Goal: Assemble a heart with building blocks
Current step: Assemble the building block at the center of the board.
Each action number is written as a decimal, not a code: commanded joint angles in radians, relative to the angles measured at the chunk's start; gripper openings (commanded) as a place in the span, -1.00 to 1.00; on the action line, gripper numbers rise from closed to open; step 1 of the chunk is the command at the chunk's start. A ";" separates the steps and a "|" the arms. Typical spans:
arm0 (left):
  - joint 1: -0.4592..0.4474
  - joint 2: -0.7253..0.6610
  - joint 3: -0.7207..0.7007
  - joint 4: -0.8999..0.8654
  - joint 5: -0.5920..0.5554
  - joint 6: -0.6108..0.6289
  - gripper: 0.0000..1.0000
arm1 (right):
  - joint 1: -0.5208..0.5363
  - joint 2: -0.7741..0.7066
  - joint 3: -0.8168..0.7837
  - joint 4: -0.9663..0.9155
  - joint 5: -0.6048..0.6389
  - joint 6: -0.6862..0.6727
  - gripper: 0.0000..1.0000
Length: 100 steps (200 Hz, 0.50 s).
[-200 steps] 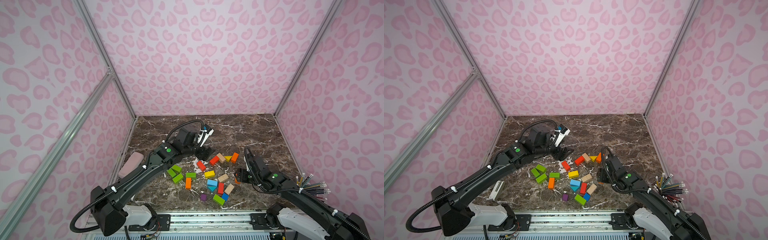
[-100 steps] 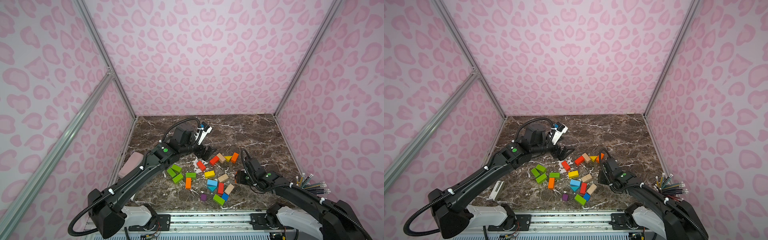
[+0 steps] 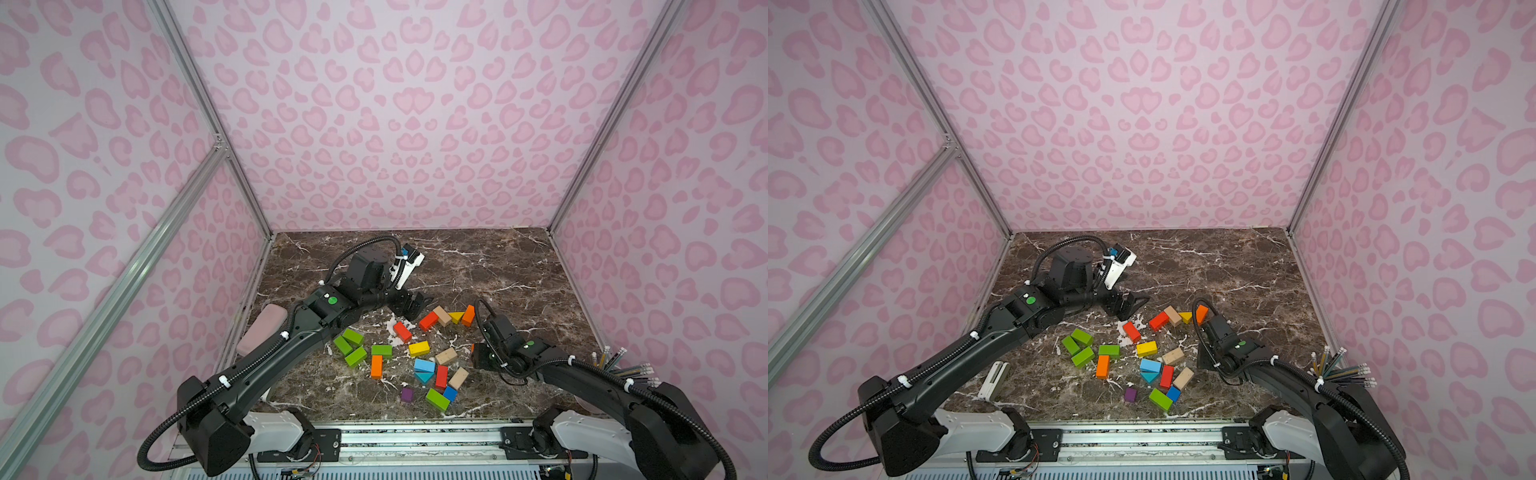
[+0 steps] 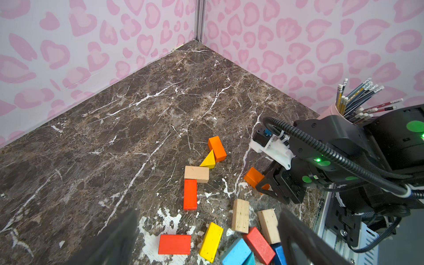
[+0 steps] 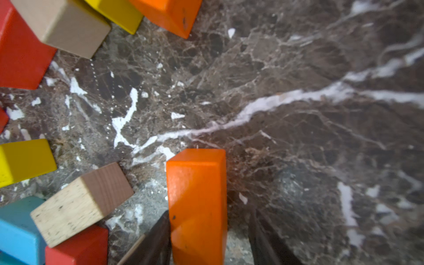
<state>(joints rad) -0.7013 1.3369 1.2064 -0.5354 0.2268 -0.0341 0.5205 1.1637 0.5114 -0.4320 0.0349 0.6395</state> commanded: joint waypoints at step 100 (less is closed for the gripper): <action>0.002 -0.009 -0.008 0.029 -0.009 -0.001 0.95 | 0.001 -0.027 0.025 -0.127 0.112 0.151 0.24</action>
<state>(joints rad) -0.7006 1.3365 1.2007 -0.5362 0.2226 -0.0341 0.5205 1.1431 0.5285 -0.5255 0.1238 0.7441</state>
